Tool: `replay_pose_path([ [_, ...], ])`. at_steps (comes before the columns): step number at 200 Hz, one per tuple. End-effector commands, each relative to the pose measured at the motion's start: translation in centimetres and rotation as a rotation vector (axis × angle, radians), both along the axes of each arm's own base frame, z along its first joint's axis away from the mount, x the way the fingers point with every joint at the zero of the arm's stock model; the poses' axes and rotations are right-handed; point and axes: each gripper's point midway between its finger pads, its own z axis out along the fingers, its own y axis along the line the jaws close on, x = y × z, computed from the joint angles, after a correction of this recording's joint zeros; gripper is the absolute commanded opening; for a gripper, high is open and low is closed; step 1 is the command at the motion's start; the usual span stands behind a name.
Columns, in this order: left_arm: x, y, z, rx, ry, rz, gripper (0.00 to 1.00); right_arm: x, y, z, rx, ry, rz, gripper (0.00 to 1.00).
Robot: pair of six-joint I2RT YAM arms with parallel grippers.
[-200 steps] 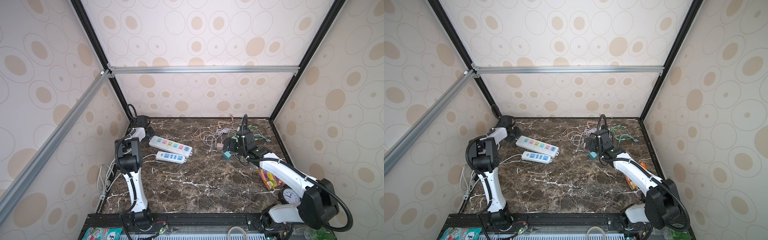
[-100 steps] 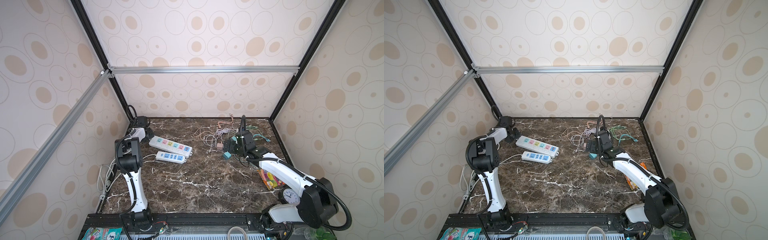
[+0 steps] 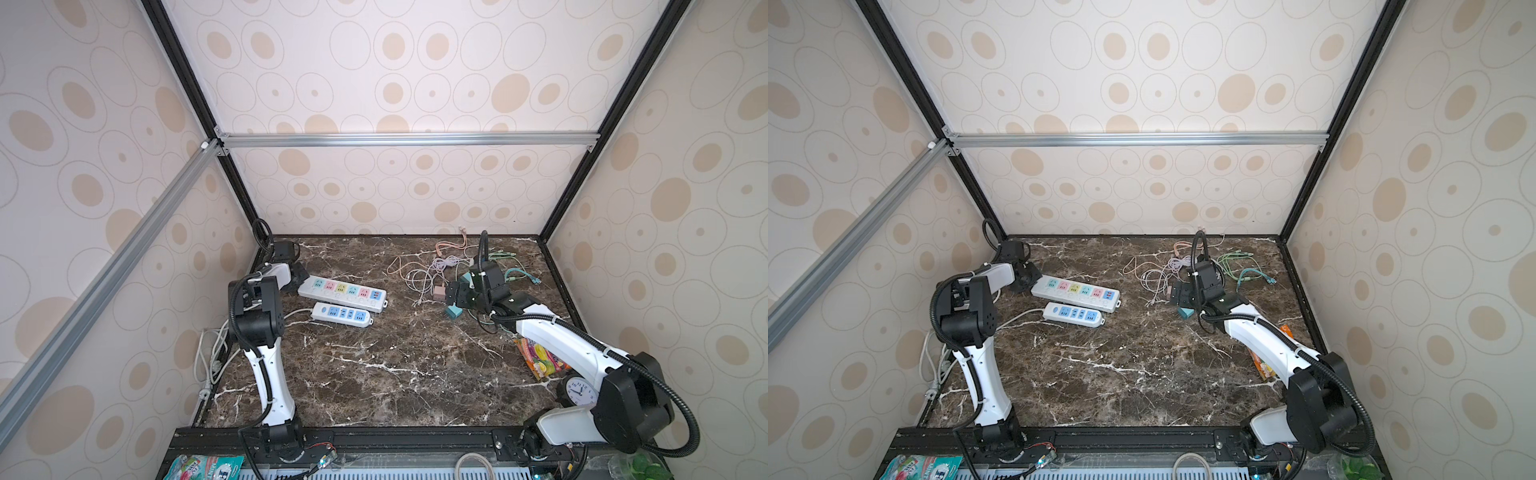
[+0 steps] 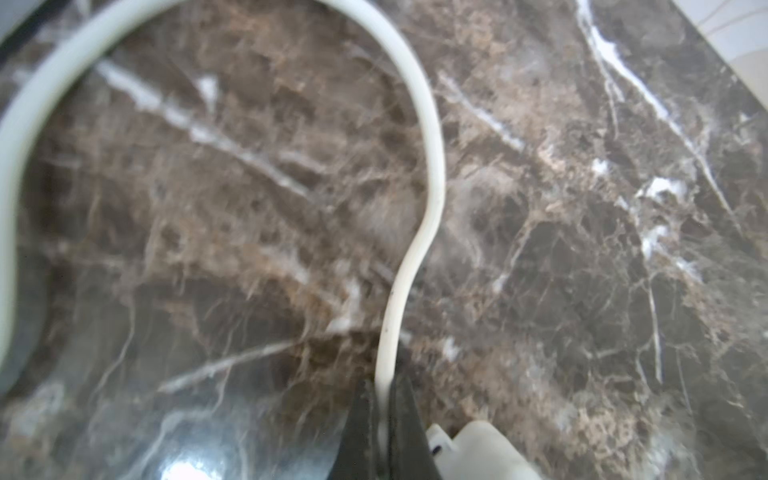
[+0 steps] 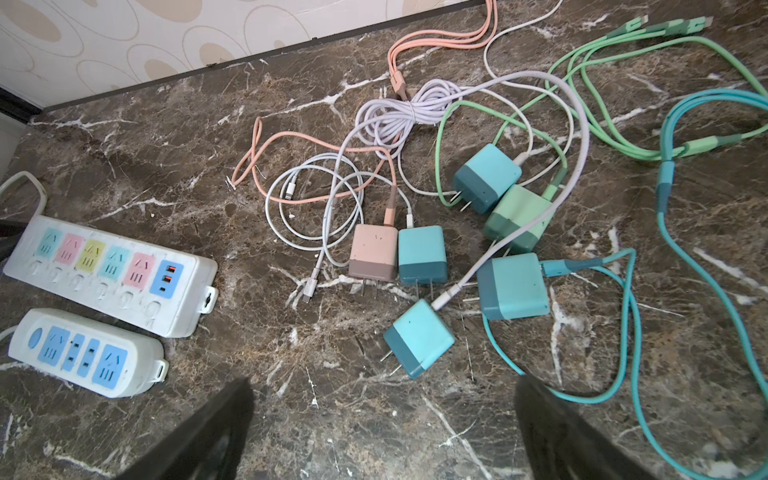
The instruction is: Insert the plug
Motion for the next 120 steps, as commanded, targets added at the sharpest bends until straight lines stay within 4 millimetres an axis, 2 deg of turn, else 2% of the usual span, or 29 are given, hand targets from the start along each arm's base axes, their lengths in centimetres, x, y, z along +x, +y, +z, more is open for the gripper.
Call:
replay_pose_path([
  [1,-3.0,-0.7,0.1,-0.044,0.016,0.026,0.00,0.2,0.5,-0.1,0.018,0.005,0.005,1.00],
  [73,-12.1,-5.9,-1.3,-0.116,0.029,-0.036,0.00,1.1,1.4,-0.9,0.039,0.014,0.019,1.00],
  [98,-14.0,-8.3,-1.7,-0.111,0.050,-0.102,0.00,1.2,2.4,-1.6,0.059,0.014,0.063,1.00],
  [120,-15.1,-9.1,-1.9,-0.093,0.077,-0.135,0.00,1.3,4.5,-1.9,0.126,0.001,0.159,0.99],
])
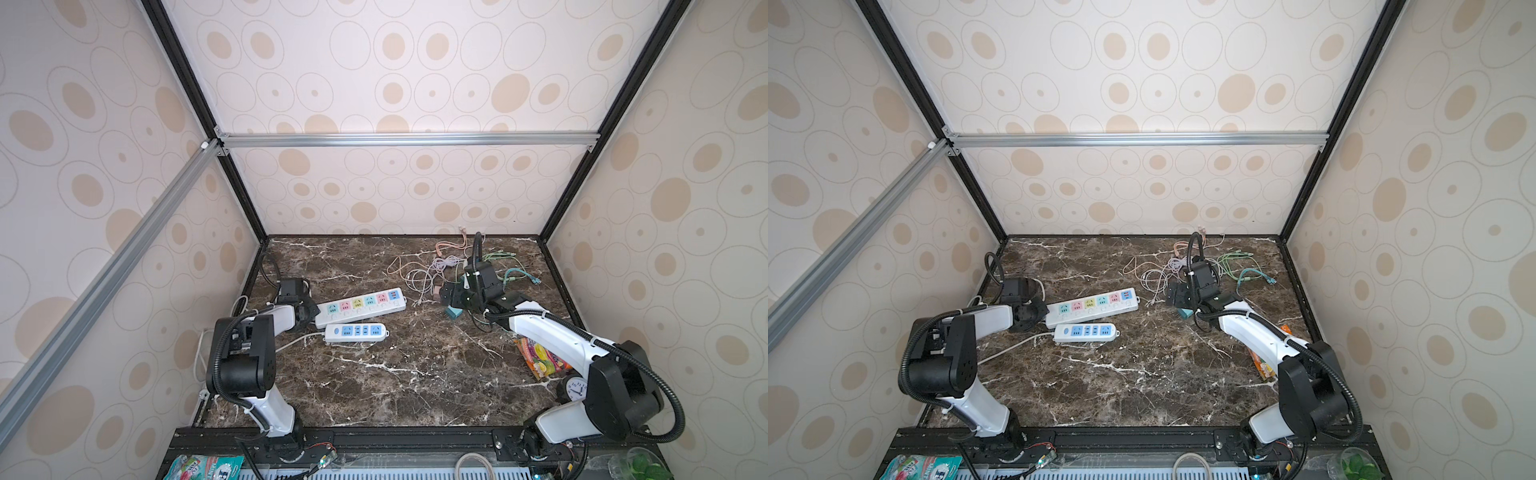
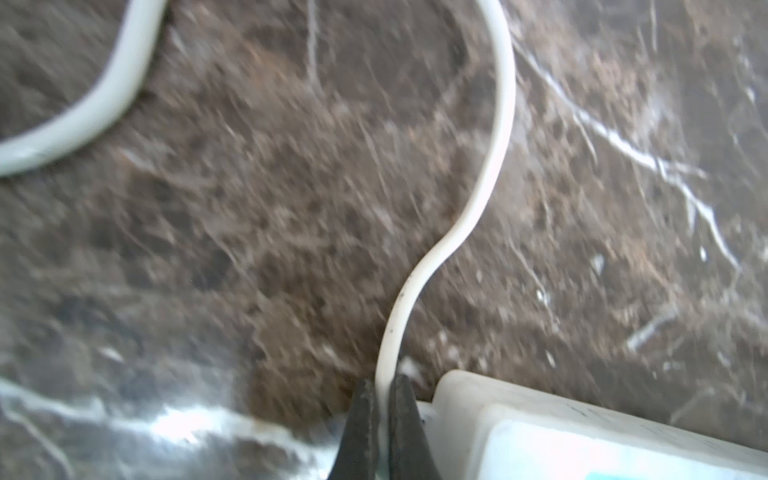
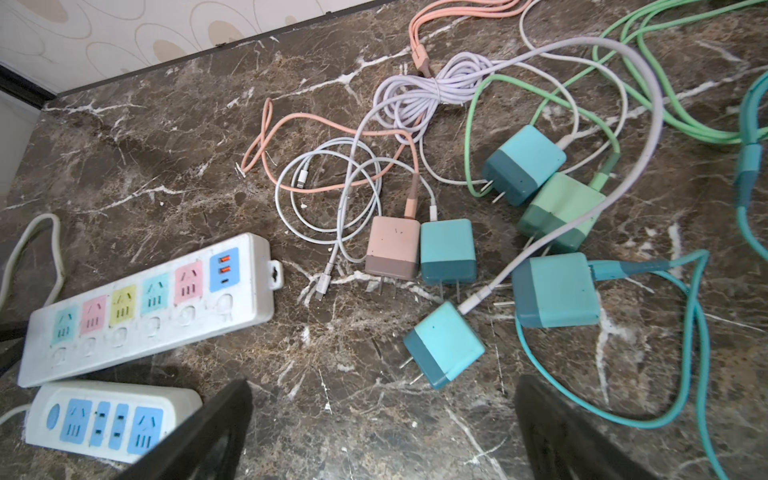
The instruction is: Insert the plug
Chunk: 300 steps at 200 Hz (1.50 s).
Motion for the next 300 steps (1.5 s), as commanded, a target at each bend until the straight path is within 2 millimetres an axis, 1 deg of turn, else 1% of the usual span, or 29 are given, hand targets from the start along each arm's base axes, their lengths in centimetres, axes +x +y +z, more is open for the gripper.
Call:
replay_pose_path([
  [1,-2.3,-1.3,-1.3,-0.002,0.077,-0.035,0.00,0.3,2.6,-0.3,0.075,-0.019,0.107,0.99],
  [21,-2.5,-1.7,-1.2,0.003,0.077,-0.073,0.00,0.3,5.0,-1.3,0.146,0.020,0.201,0.99],
  [39,-2.2,-3.0,-0.9,0.031,0.086,-0.153,0.00,0.6,6.9,-2.6,0.178,0.085,0.249,1.00],
  [54,-2.0,-4.1,-0.9,0.070,0.103,-0.210,0.00,1.0,7.9,-3.7,0.183,0.120,0.255,1.00],
  [66,-1.9,-5.0,-0.9,0.093,0.117,-0.234,0.00,1.4,8.3,-4.4,0.180,0.144,0.240,1.00],
  [80,-2.1,-6.0,-0.9,0.101,0.124,-0.248,0.00,1.8,8.2,-4.9,0.176,0.158,0.209,1.00],
  [97,-2.4,-6.9,-0.8,0.089,0.125,-0.234,0.00,1.9,7.8,-5.2,0.167,0.156,0.179,1.00],
  [133,-3.2,-9.0,-0.8,0.027,0.112,-0.178,0.00,1.5,6.7,-5.0,0.119,0.132,0.166,1.00],
  [152,-3.3,-9.1,-0.5,0.021,0.094,-0.138,0.00,1.3,6.2,-4.6,0.099,0.109,0.166,1.00],
  [175,-3.2,-8.6,0.4,0.032,0.067,-0.092,0.00,1.1,5.6,-4.1,0.074,0.087,0.161,1.00],
  [209,-3.0,-8.7,1.6,0.025,0.029,-0.079,0.00,1.0,4.3,-3.6,0.023,0.055,0.134,1.00],
  [213,-2.9,-8.7,1.7,0.024,0.027,-0.084,0.06,1.1,4.1,-3.5,0.018,0.045,0.128,1.00],
  [220,-2.8,-8.7,1.9,0.032,0.025,-0.091,0.20,1.1,3.8,-3.3,0.009,0.034,0.120,1.00],
  [228,-2.8,-8.4,2.3,0.052,0.024,-0.093,0.40,1.0,3.5,-3.1,-0.004,0.024,0.117,1.00],
  [239,-2.9,-7.8,3.0,0.087,0.019,-0.085,0.61,0.9,3.3,-2.7,-0.015,0.012,0.123,1.00],
  [249,-3.0,-7.3,3.8,0.110,0.004,-0.081,0.78,0.7,3.2,-2.4,-0.021,0.001,0.130,1.00],
  [258,-3.1,-7.0,4.6,0.125,-0.013,-0.076,0.90,0.6,3.1,-2.2,-0.027,-0.009,0.133,1.00],
  [267,-3.4,-6.8,5.3,0.127,-0.029,-0.076,0.98,0.5,2.7,-2.0,-0.037,-0.020,0.125,1.00],
  [279,-3.9,-6.7,5.7,0.124,-0.042,-0.073,0.98,0.5,2.3,-1.8,-0.050,-0.031,0.110,1.00],
  [300,-5.3,-5.9,5.6,0.125,-0.039,-0.038,0.98,0.4,1.7,-1.6,-0.065,-0.043,0.092,1.00],
])
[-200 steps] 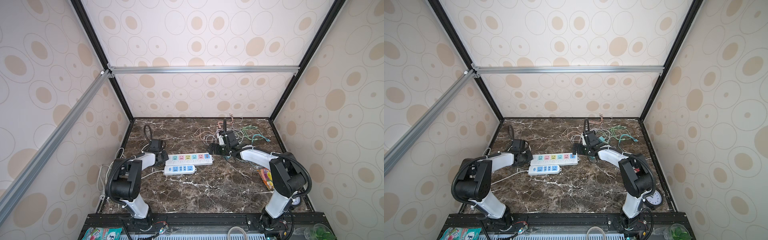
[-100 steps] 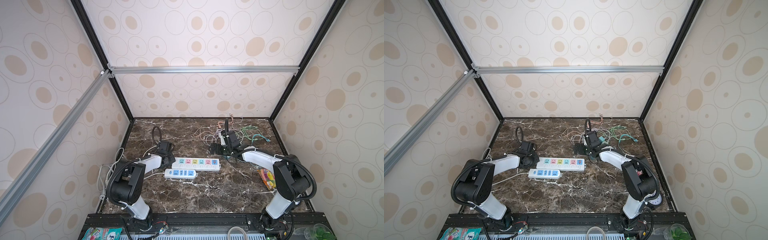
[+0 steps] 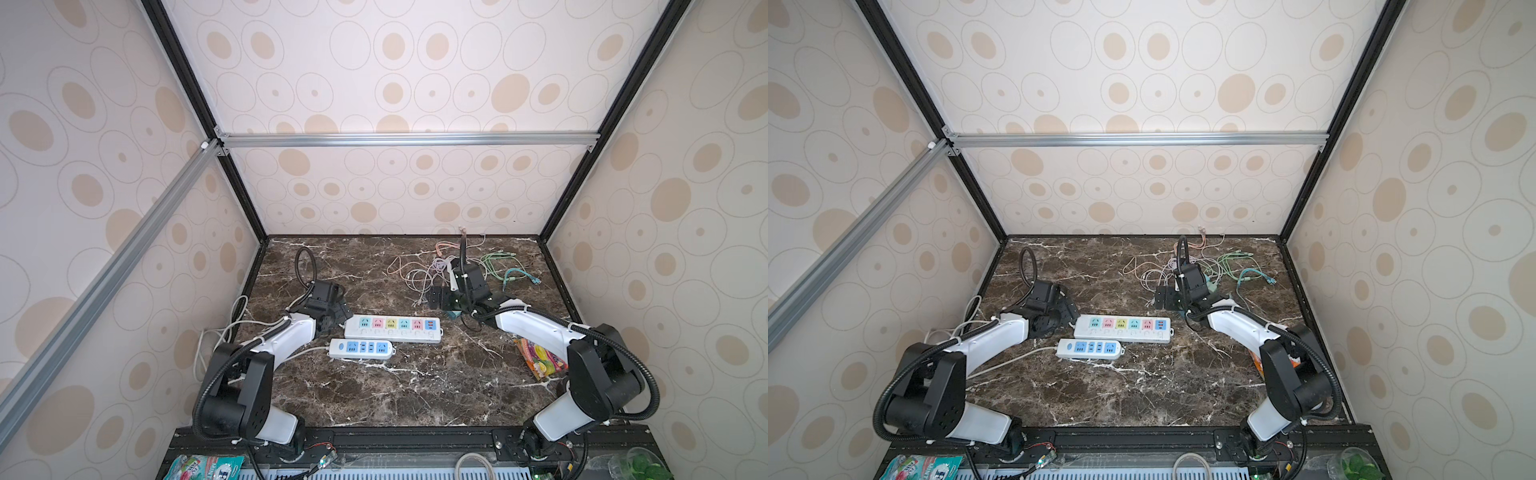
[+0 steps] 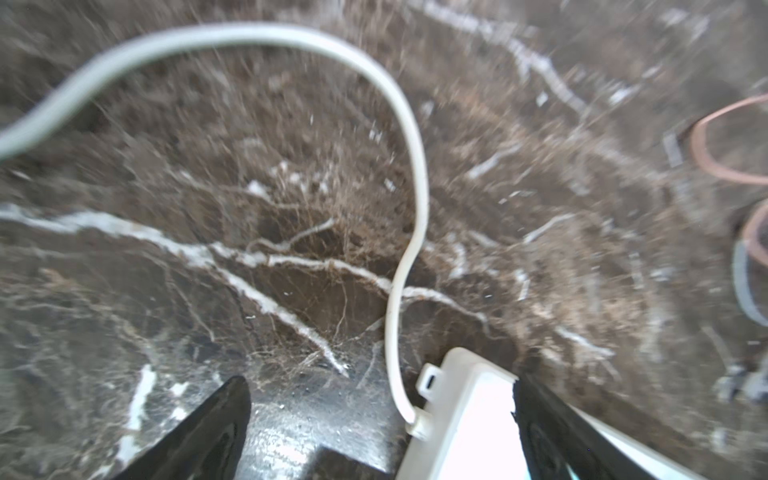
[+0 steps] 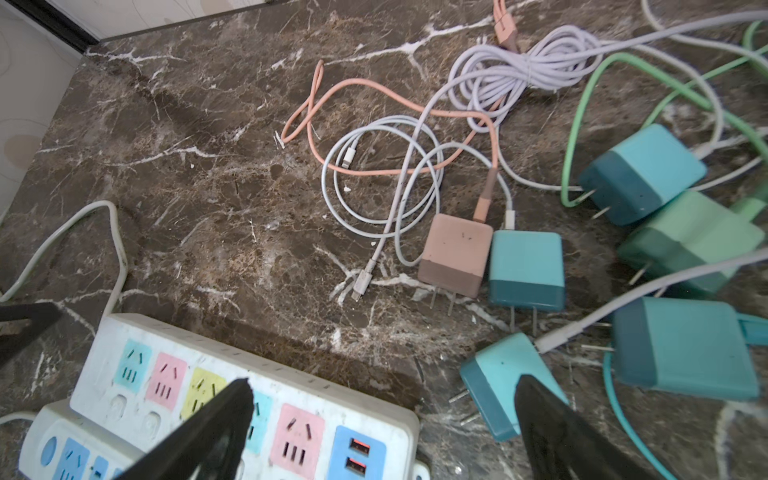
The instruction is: Insert the plug
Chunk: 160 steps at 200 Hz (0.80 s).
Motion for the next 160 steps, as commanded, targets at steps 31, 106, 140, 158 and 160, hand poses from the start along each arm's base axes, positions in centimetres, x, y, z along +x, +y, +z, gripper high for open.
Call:
replay_pose_path([
  [31,-4.4,4.4,-1.0,0.071,0.077,0.156,0.85,-0.2,-1.1,0.6,-0.043,-0.030,-0.030,1.00],
  [106,-7.3,6.5,-3.7,-0.021,0.133,0.281,0.75,0.1,-0.9,0.2,-0.031,-0.014,-0.043,1.00],
  [140,-8.2,6.1,-4.9,-0.056,0.168,0.292,0.72,0.0,-1.0,0.4,-0.037,-0.015,-0.038,1.00],
  [158,-8.8,5.8,-5.5,-0.074,0.185,0.289,0.70,-0.1,-1.1,0.3,-0.044,-0.014,-0.039,1.00],
  [160,-8.9,5.8,-5.6,-0.077,0.185,0.288,0.70,-0.1,-1.1,0.3,-0.044,-0.013,-0.037,1.00],
])
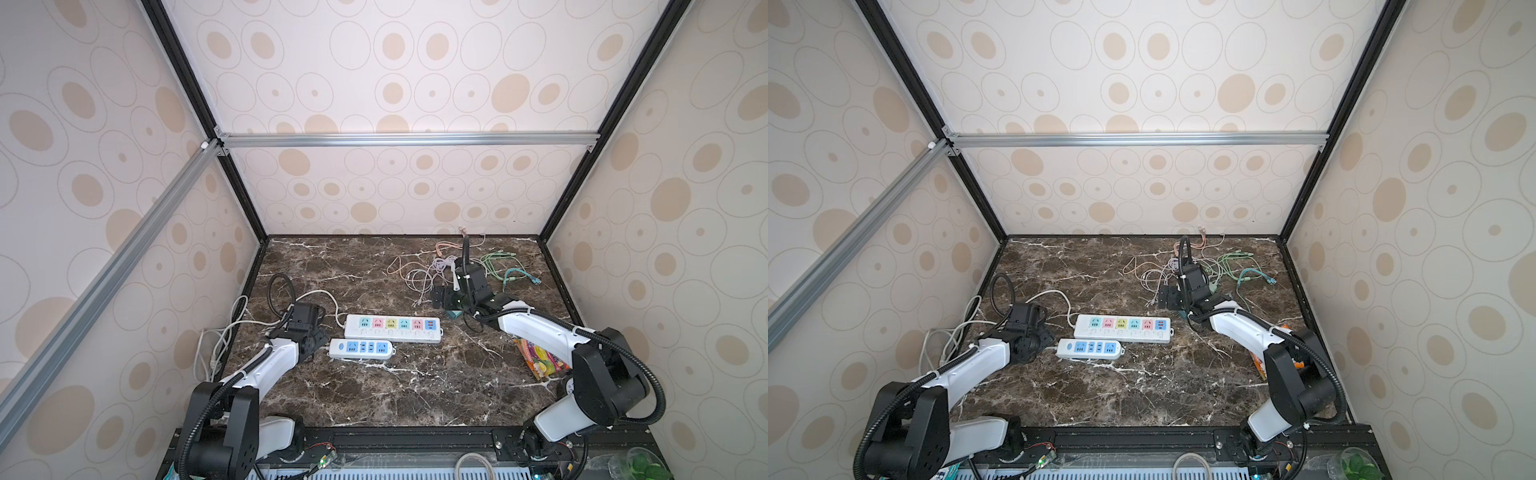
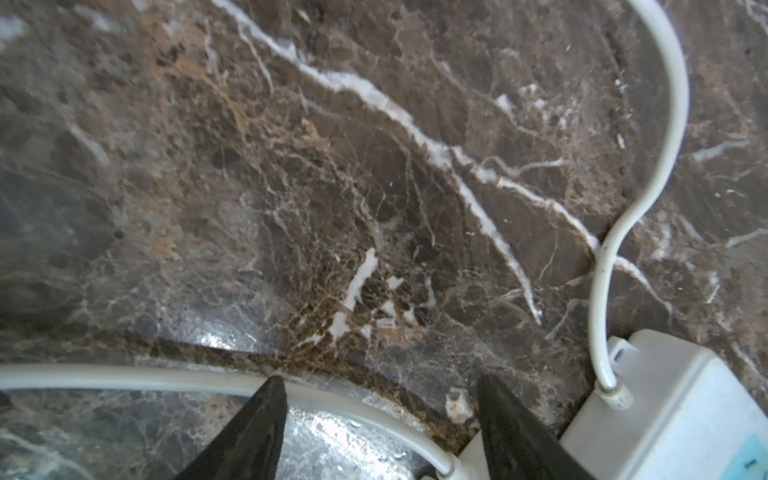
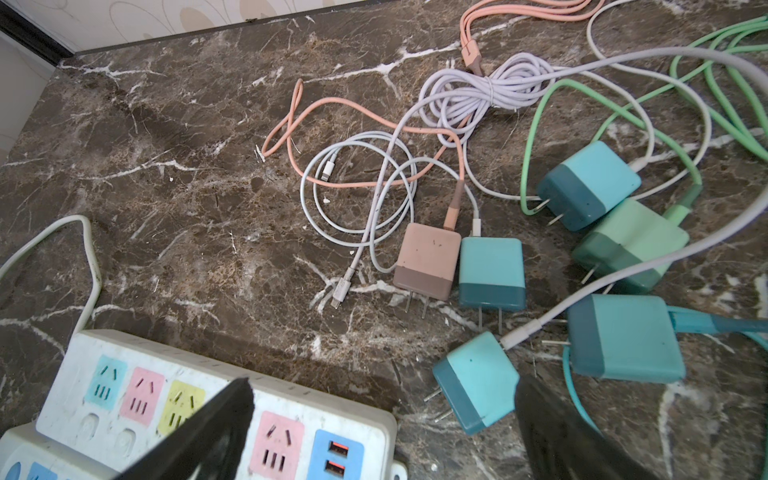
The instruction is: Insert the plug
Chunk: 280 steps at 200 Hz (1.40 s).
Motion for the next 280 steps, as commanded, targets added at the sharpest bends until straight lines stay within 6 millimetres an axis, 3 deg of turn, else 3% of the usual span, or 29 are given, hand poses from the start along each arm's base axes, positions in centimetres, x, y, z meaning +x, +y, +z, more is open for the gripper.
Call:
replay_pose_path([
  [1,-0.9,-0.1,-0.8,-0.039,0.023,0.040,0.69,-0.3,-0.2,-0.1,-0.014,0.008,-0.002,1.00],
  [51,-1.8,-1.8,-2.1,-0.099,0.054,-0.031,0.60,-0.2,-0.1,-0.2,-0.013,0.012,-0.003,1.00],
  [88,-2.6,-3.4,-2.6,-0.102,0.079,-0.113,0.47,-0.1,0.1,-0.2,-0.014,0.012,0.004,1.00],
  [139,-2.7,-6.8,-2.7,-0.135,0.083,-0.230,0.45,0.0,0.3,0.1,-0.005,-0.014,0.018,1.00],
  [191,-2.9,-10.1,-3.1,-0.124,0.118,-0.337,0.43,-0.1,-1.7,1.6,-0.025,-0.113,-0.065,1.00],
  [224,-3.0,-12.7,-3.2,-0.113,0.149,-0.400,0.42,-0.5,-2.5,1.5,-0.061,-0.116,-0.073,1.00],
  [253,-4.8,-14.5,-3.9,-0.126,0.208,-0.417,0.42,-0.7,-3.1,1.4,-0.075,-0.115,-0.099,1.00],
  [280,-7.1,-15.5,-4.9,-0.137,0.267,-0.436,0.41,-0.4,-5.0,2.0,-0.051,-0.145,-0.246,1.00],
])
